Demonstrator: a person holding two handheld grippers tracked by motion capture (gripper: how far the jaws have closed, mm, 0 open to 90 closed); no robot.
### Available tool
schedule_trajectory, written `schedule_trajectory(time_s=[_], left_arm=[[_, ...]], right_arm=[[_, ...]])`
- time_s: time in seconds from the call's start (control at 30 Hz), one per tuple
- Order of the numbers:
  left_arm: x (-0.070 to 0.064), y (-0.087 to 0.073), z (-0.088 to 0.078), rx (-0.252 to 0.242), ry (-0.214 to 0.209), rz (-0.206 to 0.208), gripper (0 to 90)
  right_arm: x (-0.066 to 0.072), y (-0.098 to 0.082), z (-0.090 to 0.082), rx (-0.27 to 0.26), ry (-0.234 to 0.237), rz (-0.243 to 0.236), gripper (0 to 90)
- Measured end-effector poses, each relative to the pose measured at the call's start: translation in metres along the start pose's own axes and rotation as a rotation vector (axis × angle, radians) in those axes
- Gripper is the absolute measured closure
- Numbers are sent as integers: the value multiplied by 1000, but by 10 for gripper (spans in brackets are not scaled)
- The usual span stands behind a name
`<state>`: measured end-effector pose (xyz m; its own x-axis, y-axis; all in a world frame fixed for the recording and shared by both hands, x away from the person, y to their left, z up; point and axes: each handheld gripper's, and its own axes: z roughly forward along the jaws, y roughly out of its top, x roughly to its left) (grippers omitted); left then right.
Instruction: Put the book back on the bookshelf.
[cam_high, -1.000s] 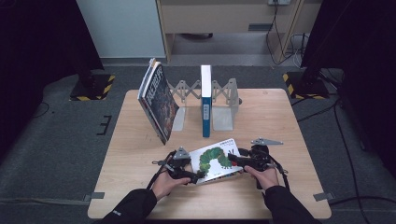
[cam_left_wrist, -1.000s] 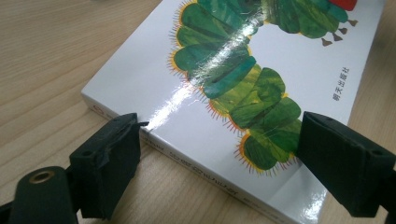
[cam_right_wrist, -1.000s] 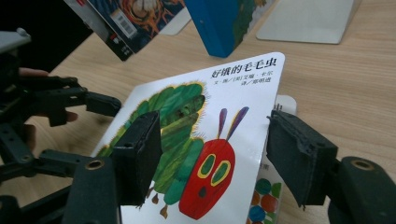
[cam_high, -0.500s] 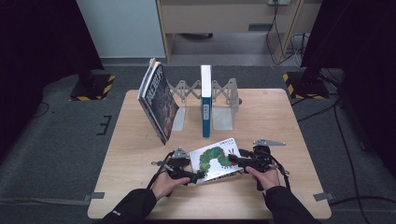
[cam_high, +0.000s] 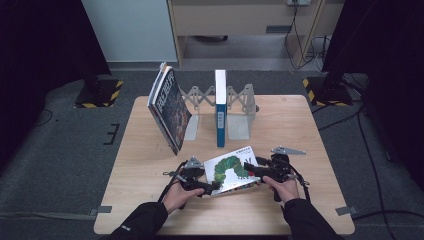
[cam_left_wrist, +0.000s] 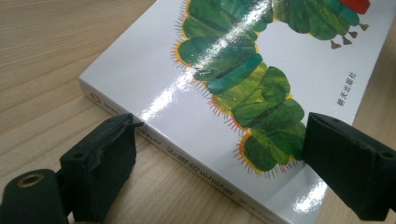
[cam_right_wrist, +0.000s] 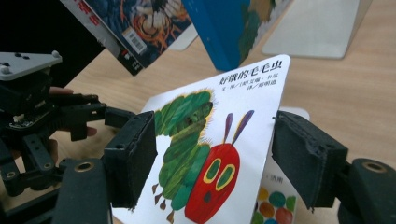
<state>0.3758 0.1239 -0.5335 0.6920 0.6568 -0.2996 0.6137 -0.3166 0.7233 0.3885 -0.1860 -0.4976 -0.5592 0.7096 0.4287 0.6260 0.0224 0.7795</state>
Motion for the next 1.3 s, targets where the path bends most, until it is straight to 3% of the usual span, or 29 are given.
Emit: schedule_trajectory(time_s=[0.13,0.37,0.43,0.5,0.57,0.6,0.83,1.3], left_arm=[[0,0,1,-6,-4,-1,81],[-1,-1,2,-9,5,21,81],[-1,-2,1,-11,1,17,78],[-1,-2,1,-15,-1,13,75],[-1,-2,1,-13,0,16,75],[-1,-2,1,-14,0,17,74],[-2,-4,2,-29,-4,16,66],[-6,-4,4,-16,-12,31,6]], right_arm=[[-2,1,-1,-26,19,7,306],[-5,-4,4,39,-16,15,287],[-6,-5,3,44,0,29,332],[-2,-7,5,71,39,51,320],[2,-8,8,92,25,-1,310],[2,-8,8,99,26,-3,312],[-5,-6,11,118,26,25,369],[-8,-5,14,166,18,-3,462]])
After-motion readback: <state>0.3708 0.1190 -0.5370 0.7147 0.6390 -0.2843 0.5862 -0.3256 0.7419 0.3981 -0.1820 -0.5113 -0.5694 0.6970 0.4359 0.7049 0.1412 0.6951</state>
